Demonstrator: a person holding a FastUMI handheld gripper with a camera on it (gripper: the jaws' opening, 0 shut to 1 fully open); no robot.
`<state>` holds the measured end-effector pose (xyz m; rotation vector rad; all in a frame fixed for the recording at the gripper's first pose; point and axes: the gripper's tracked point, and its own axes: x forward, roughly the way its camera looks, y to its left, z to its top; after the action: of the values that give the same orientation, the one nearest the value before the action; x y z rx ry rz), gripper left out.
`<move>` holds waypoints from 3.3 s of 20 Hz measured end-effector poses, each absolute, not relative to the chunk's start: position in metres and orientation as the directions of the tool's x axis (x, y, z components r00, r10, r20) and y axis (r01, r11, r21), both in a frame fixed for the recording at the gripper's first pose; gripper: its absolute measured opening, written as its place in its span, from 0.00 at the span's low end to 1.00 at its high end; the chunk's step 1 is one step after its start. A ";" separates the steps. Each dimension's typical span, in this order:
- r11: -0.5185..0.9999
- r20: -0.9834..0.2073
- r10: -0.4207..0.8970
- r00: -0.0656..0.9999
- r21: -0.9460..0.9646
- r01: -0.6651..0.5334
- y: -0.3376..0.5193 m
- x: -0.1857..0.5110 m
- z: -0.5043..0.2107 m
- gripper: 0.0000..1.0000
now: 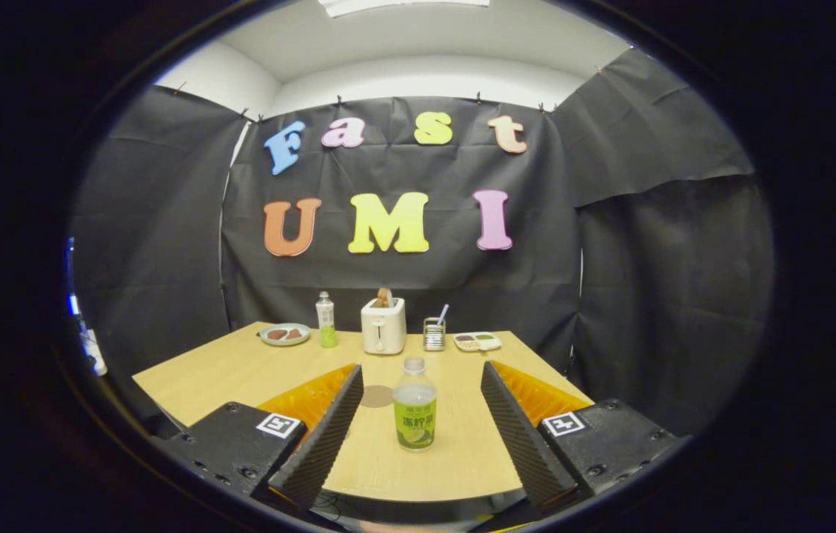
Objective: Take the bottle from table, then pour the juice into the cup, finally place the bottle on the coaster
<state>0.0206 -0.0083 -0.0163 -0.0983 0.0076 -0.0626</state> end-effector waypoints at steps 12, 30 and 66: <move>0.992 -0.073 -0.066 0.995 -0.112 0.058 -0.011 0.114 -0.080 1.00; 0.991 -0.149 -0.059 0.987 -0.129 0.040 -0.019 0.198 -0.125 1.00; 0.241 0.140 -0.365 0.921 -0.941 0.239 -0.054 0.180 -0.026 0.79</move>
<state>0.1800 -0.0535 -0.0262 -1.2619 0.1157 -0.4139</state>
